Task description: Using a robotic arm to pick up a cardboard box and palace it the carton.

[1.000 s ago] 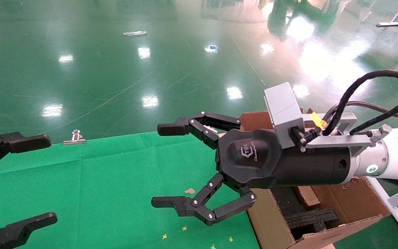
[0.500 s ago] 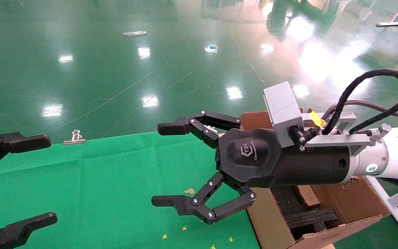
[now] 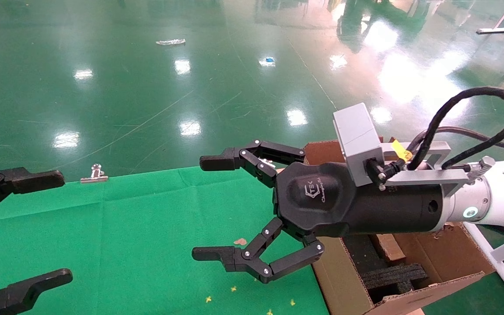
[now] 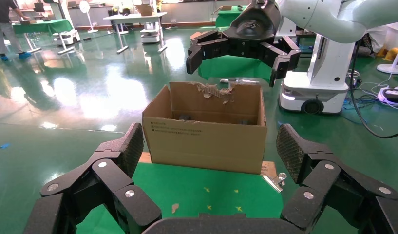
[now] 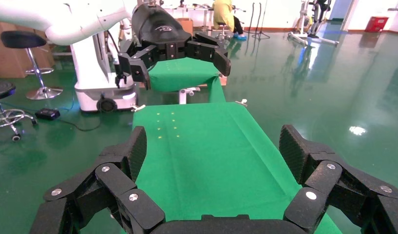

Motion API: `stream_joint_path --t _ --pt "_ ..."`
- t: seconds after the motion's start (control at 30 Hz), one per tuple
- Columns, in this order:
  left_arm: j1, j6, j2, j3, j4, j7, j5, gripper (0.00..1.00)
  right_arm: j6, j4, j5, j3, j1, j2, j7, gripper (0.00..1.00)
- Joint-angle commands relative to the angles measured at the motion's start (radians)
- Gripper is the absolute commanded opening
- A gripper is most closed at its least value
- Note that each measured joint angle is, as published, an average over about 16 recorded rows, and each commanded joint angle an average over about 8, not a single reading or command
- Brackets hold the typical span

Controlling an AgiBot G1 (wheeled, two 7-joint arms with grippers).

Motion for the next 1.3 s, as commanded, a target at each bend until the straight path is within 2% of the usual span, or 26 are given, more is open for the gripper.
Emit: stream_joint_path --t 0.03,1.3 --pt "0.0 0.0 0.0 0.0 0.0 0.0 0.0 1.0 0.0 0.0 0.0 0.0 0.0 0.0 0.0 1.0" --pt "0.0 0.0 0.0 0.0 0.0 0.0 0.0 1.0 0.0 -0.001 -0.001 -0.001 0.001 0.0 0.0 1.0"
